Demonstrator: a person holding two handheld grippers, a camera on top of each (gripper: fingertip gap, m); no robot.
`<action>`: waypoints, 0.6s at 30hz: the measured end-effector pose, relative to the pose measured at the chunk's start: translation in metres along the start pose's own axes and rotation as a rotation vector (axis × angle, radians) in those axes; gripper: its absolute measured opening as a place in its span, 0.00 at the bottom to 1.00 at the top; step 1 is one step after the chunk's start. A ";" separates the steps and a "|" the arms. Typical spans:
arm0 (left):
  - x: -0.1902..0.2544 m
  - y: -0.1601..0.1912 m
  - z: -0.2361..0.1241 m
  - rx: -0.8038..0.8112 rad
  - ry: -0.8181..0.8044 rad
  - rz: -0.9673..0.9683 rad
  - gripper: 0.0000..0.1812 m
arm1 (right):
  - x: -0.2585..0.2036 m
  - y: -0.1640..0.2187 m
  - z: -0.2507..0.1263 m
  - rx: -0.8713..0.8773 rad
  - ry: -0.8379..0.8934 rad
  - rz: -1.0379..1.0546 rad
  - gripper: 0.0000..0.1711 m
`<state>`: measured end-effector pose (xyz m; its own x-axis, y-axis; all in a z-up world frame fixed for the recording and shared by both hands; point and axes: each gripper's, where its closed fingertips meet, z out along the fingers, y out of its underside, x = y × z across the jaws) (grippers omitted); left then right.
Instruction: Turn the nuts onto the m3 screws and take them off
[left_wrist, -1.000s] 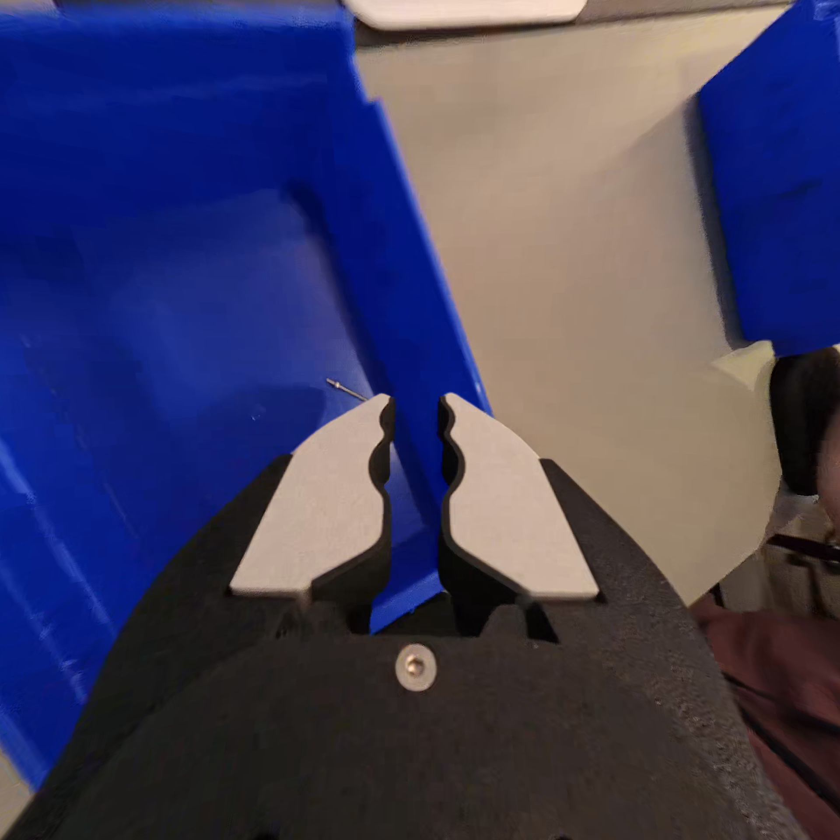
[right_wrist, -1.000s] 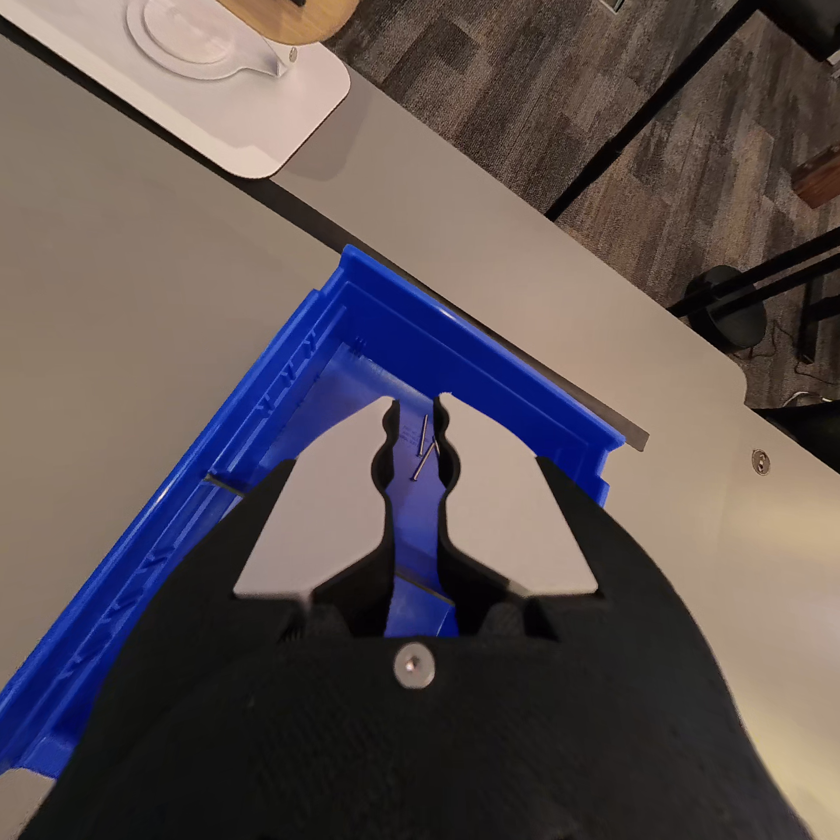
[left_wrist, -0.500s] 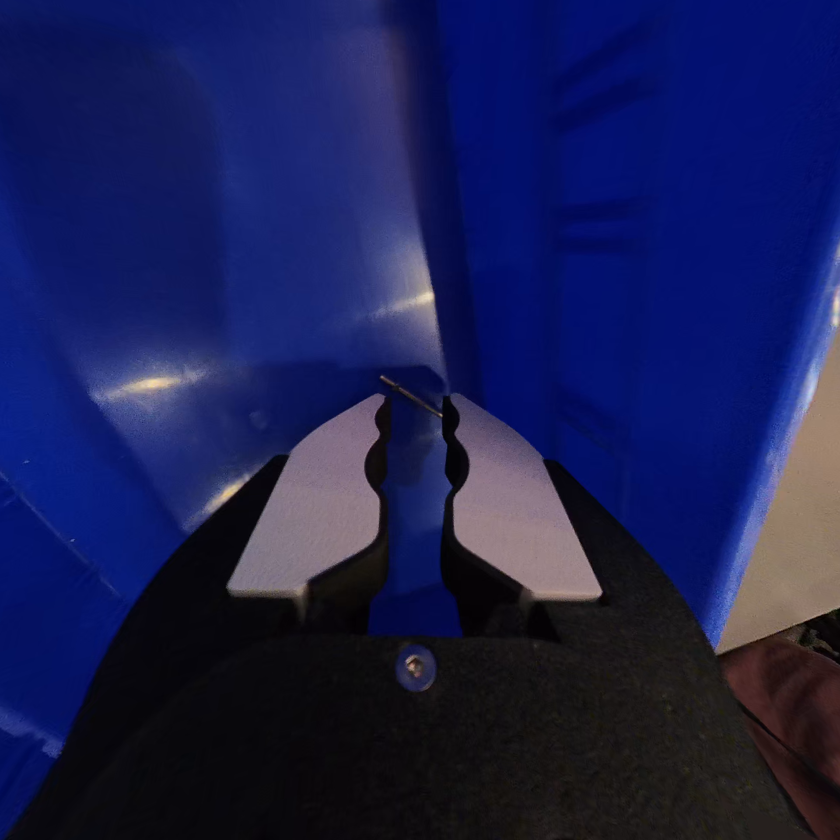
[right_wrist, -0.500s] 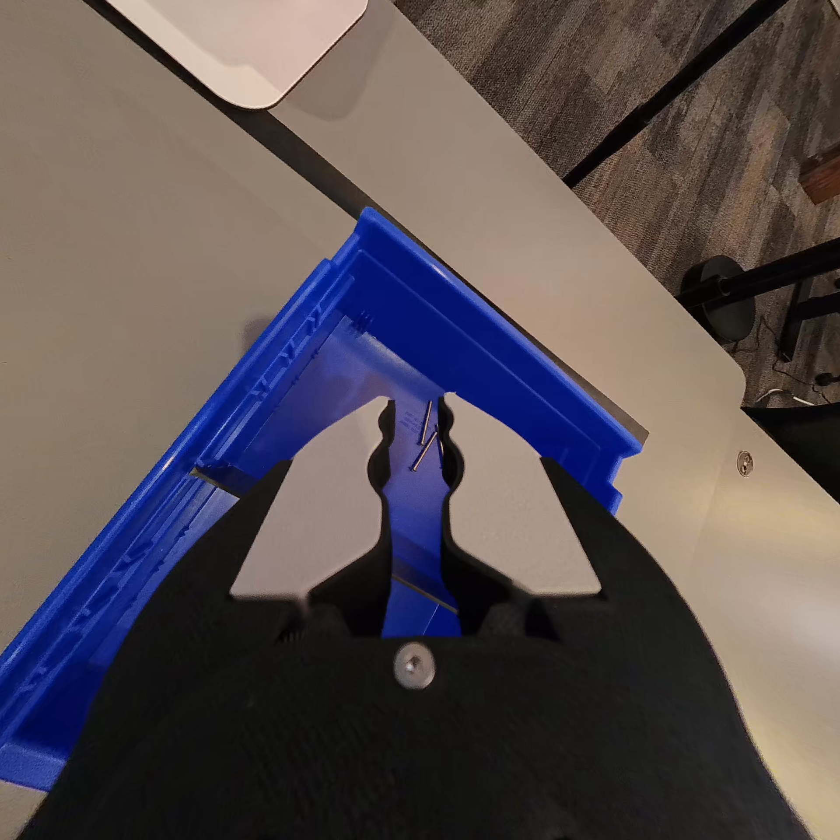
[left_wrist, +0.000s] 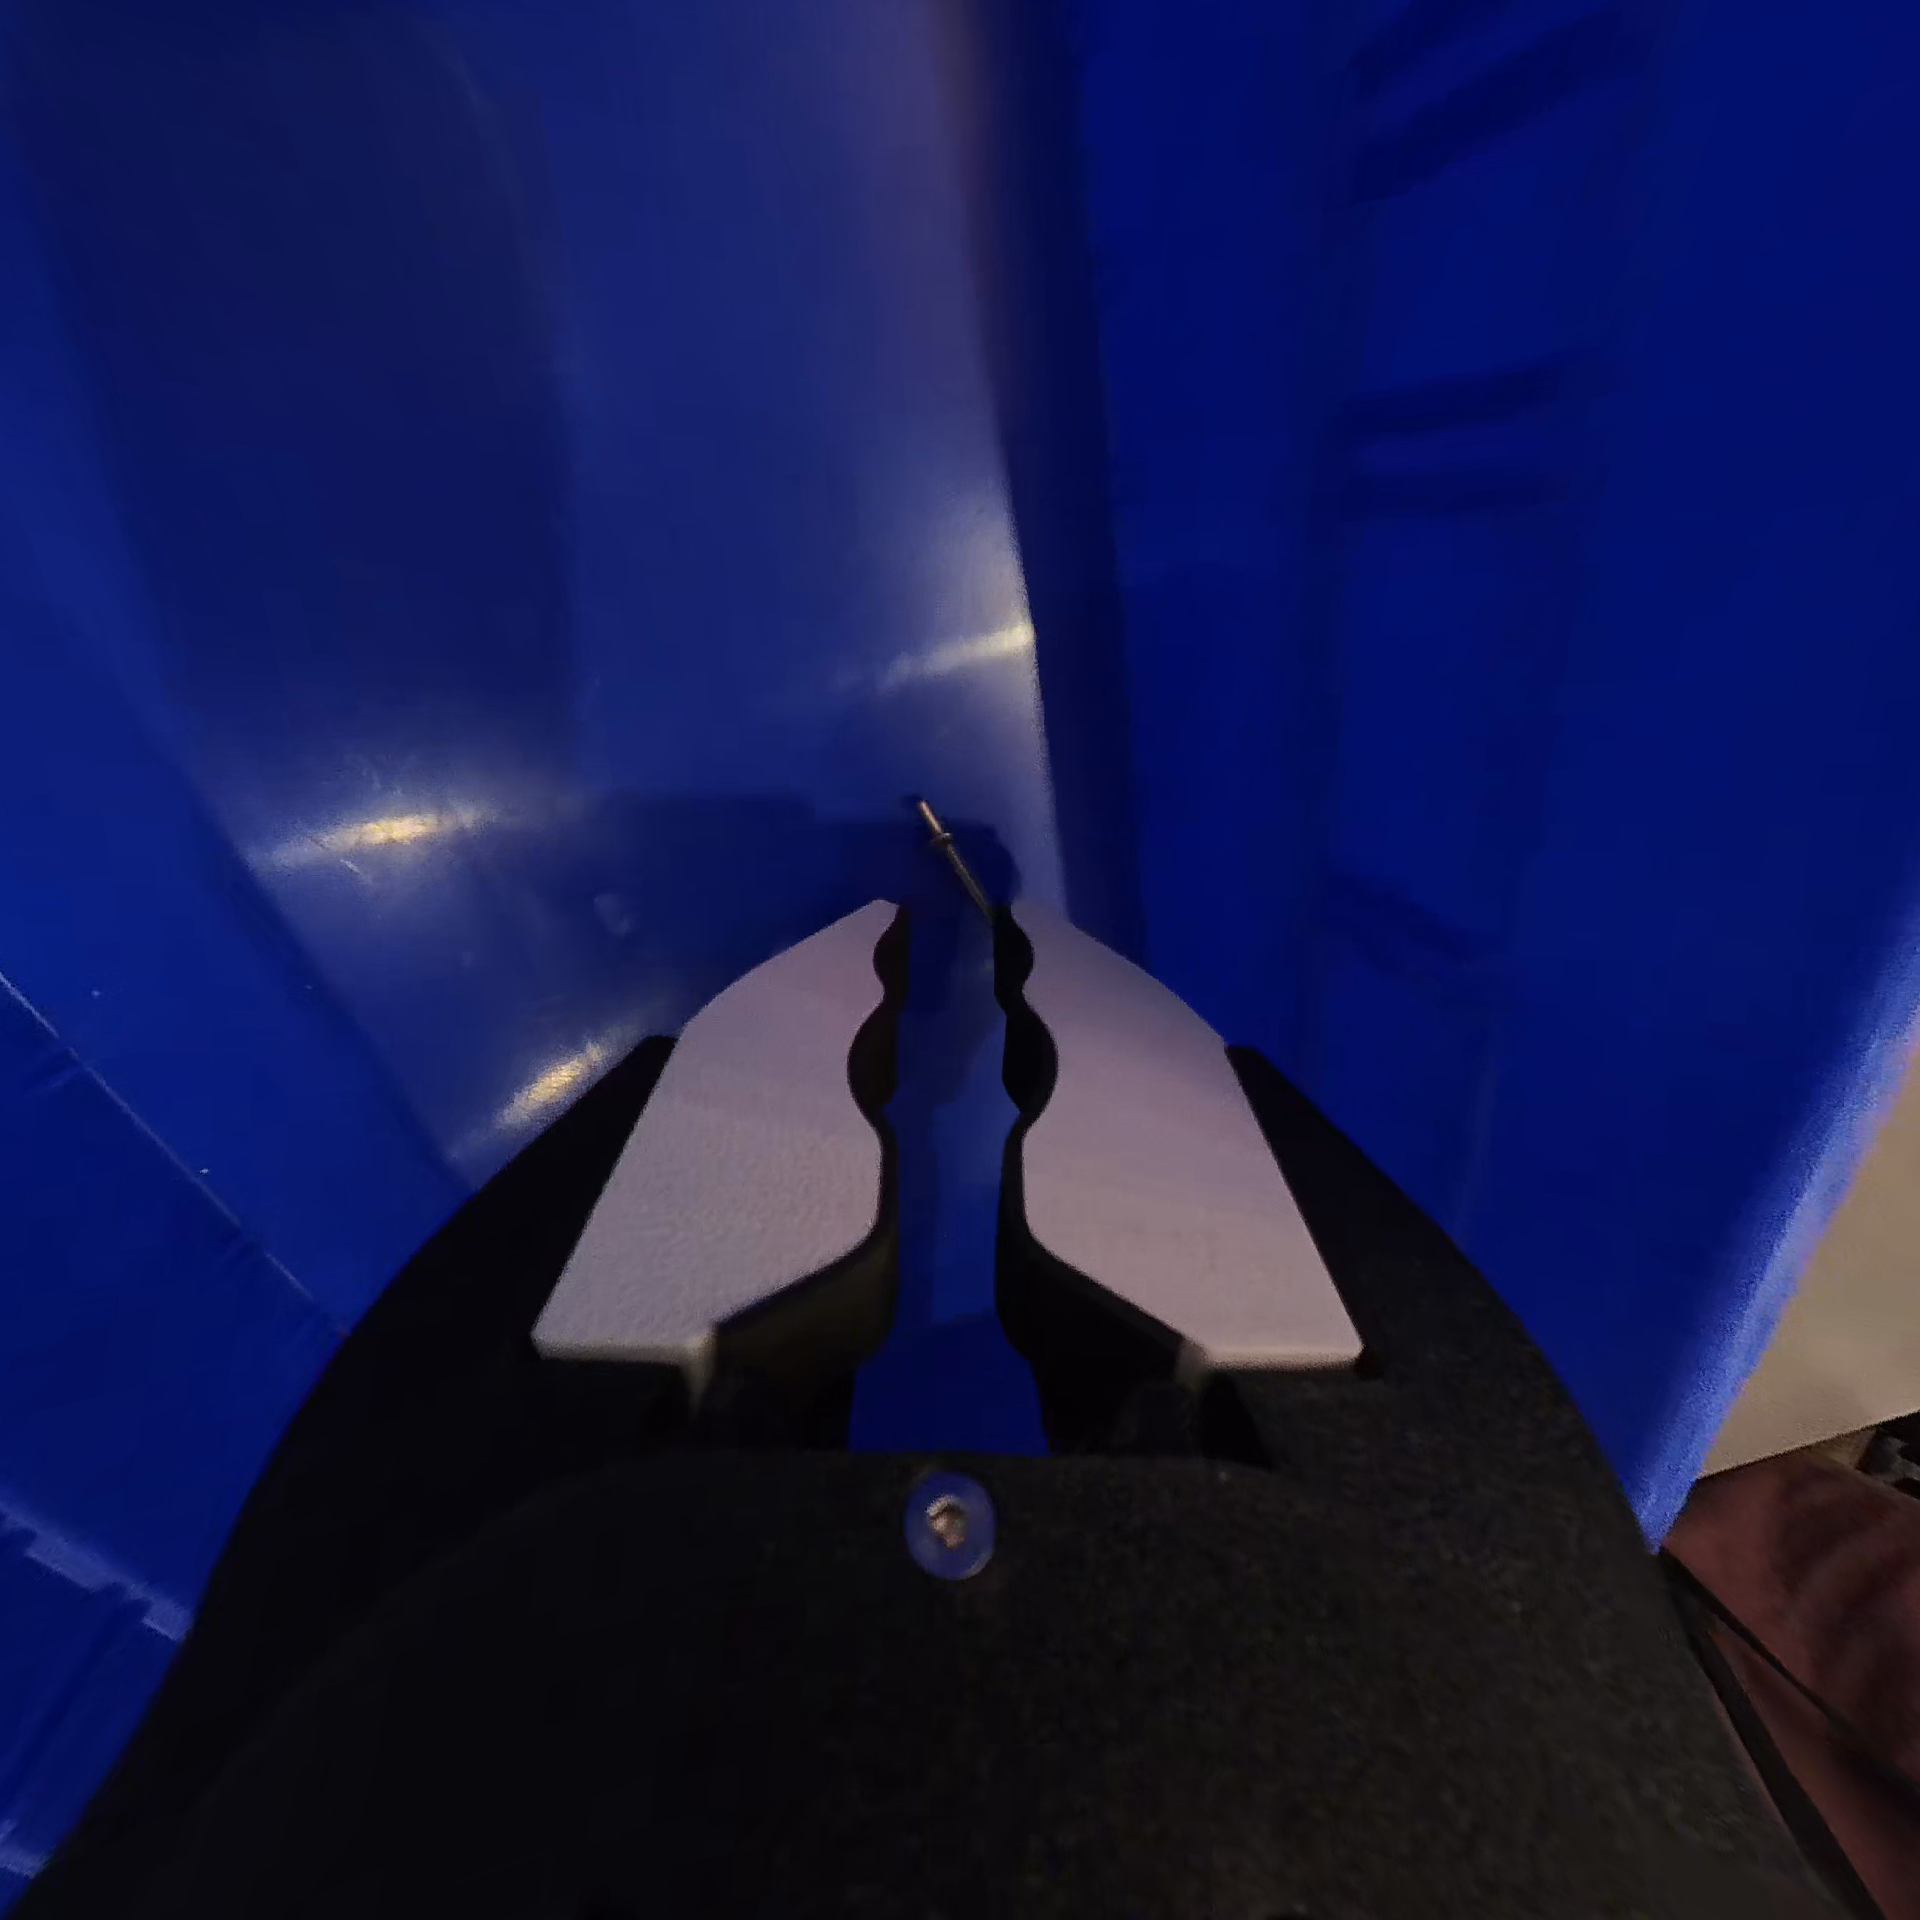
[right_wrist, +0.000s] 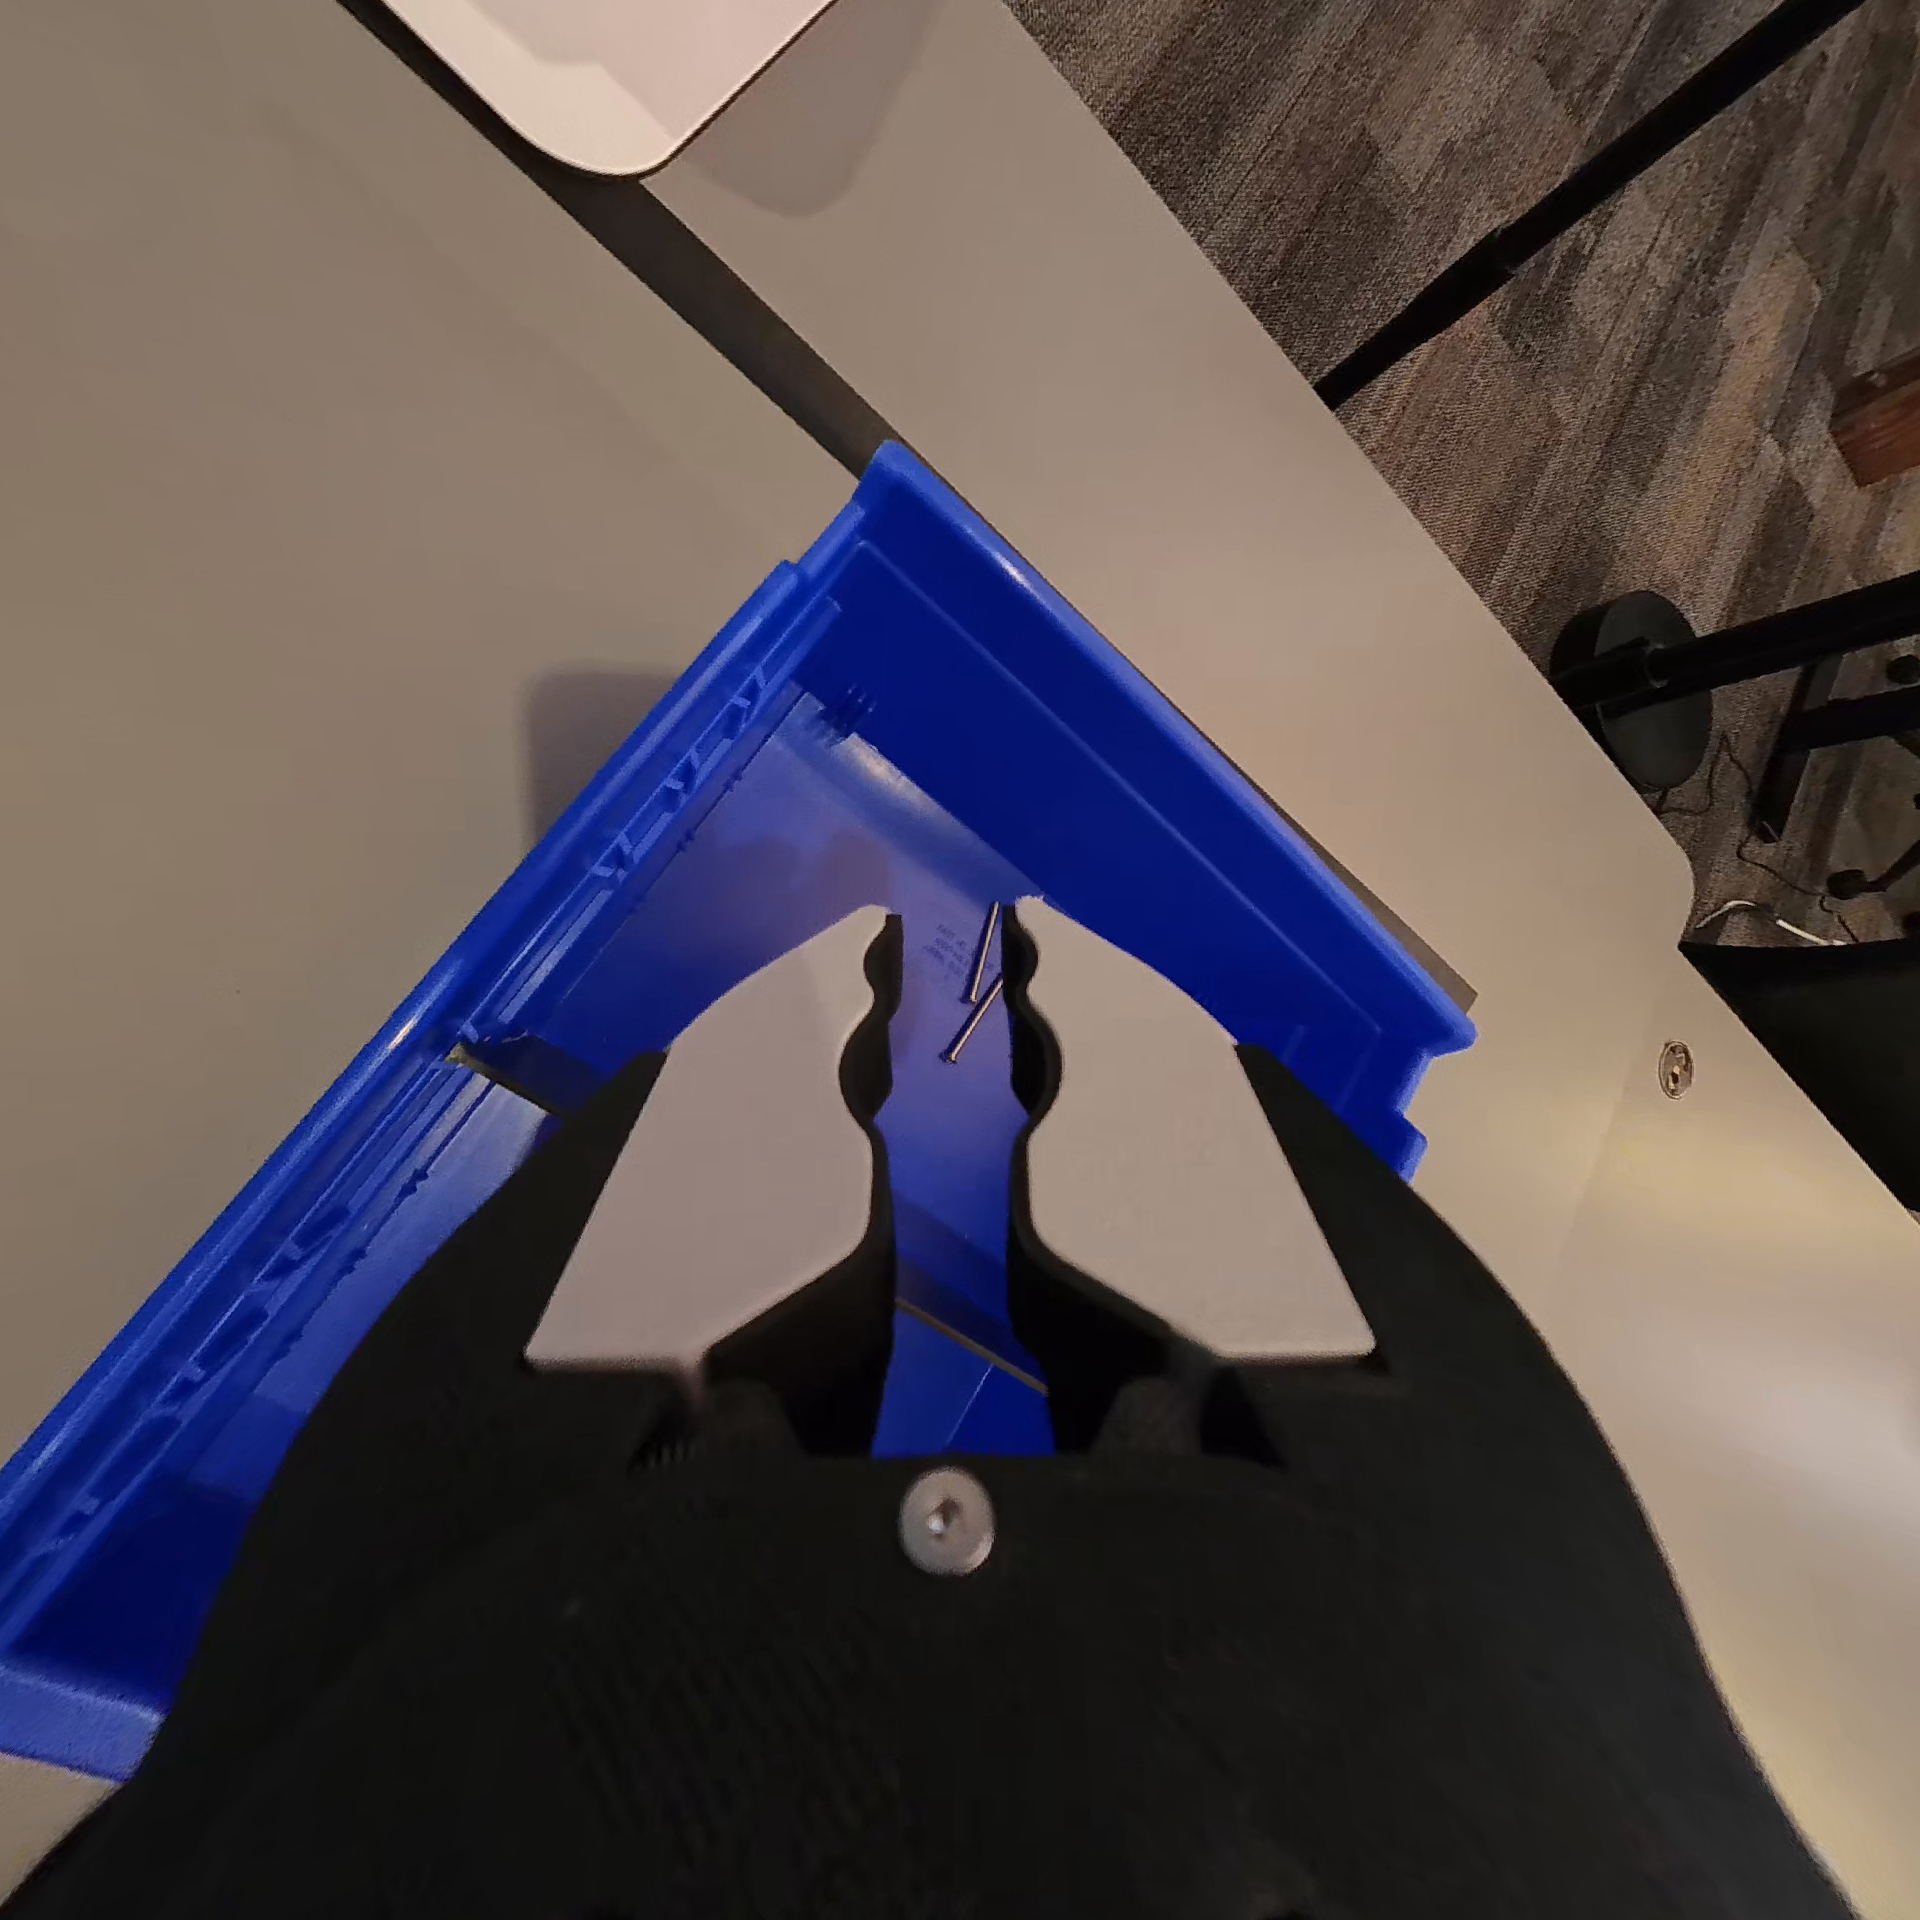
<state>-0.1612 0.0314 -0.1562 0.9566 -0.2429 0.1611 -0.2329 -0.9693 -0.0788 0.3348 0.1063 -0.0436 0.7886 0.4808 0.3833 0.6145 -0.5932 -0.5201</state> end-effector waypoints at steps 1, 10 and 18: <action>0.000 0.000 0.000 -0.001 -0.001 0.002 0.08 | 0.000 0.000 0.001 -0.003 0.000 -0.003 0.11; -0.001 0.013 -0.001 -0.057 0.073 -0.011 0.03 | -0.006 0.003 0.006 -0.034 -0.002 -0.038 0.11; -0.005 0.013 -0.002 -0.061 0.043 0.002 0.03 | -0.009 0.004 0.008 -0.047 -0.004 -0.057 0.11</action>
<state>-0.1698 0.0196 -0.1560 0.9480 -0.2448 0.2033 -0.2460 -0.9691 -0.0196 0.3301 0.1051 -0.0550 0.7524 0.5172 0.4081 0.6587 -0.5948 -0.4607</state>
